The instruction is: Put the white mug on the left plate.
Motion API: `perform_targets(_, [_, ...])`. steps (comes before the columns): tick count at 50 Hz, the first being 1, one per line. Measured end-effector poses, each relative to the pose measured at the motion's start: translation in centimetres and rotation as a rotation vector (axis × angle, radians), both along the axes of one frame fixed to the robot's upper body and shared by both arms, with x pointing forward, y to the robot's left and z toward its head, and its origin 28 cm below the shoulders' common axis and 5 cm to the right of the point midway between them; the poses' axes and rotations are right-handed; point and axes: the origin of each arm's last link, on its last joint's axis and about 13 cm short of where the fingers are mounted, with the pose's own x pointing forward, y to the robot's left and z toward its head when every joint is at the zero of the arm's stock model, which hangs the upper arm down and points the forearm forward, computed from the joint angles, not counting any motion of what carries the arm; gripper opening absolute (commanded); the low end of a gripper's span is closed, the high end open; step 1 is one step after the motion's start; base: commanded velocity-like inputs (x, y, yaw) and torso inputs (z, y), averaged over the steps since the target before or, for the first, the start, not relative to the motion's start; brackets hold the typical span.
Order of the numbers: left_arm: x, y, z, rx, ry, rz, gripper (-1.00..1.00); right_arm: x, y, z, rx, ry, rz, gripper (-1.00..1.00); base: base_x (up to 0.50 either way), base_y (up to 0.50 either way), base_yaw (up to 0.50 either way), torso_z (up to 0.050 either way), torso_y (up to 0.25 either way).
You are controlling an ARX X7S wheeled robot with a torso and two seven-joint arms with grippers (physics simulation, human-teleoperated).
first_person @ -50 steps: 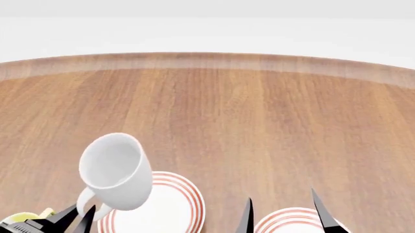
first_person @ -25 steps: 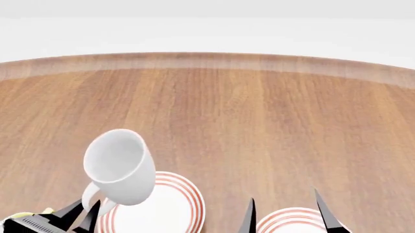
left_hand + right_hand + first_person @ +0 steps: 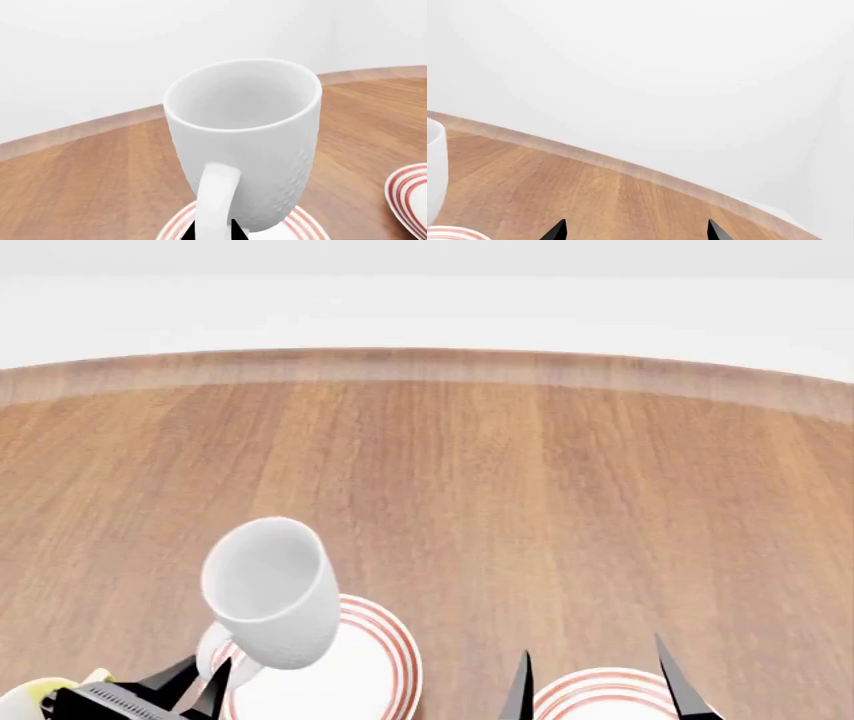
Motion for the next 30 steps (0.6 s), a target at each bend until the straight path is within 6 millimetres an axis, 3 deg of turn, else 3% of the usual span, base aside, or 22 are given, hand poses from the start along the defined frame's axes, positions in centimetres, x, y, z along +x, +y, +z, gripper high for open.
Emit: perform_targets(30, [1.8, -1.1, -1.3, 0.035, 0.027, 0.074, -1.0, -0.1, -0.2, -0.1, 0.006, -0.002, -0.005, 1.0, 0.0, 0.0, 0.0, 0.0, 0.0])
